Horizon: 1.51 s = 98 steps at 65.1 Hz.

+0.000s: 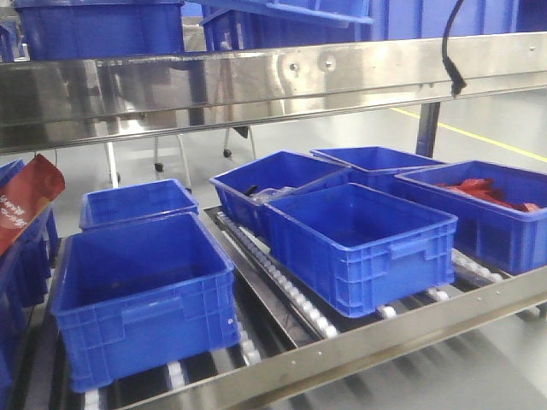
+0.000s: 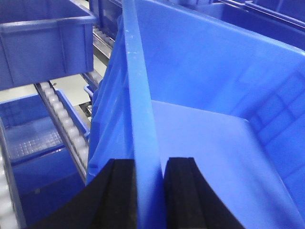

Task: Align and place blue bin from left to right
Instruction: 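Approach the second rack and line up with its upper shelf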

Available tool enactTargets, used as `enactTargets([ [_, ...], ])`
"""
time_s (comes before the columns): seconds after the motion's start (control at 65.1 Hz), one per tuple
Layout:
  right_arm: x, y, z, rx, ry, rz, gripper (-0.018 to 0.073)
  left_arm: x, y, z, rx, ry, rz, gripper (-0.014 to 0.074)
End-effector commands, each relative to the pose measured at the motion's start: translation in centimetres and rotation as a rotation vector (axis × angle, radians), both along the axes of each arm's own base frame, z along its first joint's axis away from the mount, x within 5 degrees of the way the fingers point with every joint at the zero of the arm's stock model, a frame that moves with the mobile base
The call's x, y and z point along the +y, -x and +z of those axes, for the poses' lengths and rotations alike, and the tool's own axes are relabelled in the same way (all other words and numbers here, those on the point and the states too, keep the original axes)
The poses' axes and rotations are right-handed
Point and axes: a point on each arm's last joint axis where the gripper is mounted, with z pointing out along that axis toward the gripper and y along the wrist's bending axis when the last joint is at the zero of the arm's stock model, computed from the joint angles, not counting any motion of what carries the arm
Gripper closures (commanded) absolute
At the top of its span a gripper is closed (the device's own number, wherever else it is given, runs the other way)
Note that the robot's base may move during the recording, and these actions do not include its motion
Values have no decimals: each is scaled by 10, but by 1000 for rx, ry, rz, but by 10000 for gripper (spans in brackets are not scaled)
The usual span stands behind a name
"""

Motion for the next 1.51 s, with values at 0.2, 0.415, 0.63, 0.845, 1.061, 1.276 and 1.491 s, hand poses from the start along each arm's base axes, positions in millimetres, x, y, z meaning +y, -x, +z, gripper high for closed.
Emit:
enactTargets([
  [0.2,2,3,16,-76,-93,-2,712,-8,17,30,-156,90,-48,707],
  [0.415,2,3,16,-76,-93,-2,712,-8,17,30,-156,90,-48,707],
  [0.63,2,3,16,-76,-93,-2,712,-8,17,30,-156,90,-48,707],
  [0.845,2,3,16,-76,-93,-2,712,-8,17,30,-156,90,-48,707],
  [1.061,2,3,16,-76,-93,-2,712,-8,17,30,-156,90,-48,707],
  [1.276,2,3,16,-76,-93,-2,712,-8,17,30,-156,90,-48,707],
  [1.491,2,3,16,-76,-93,-2,712,-8,17,30,-156,90,-48,707],
])
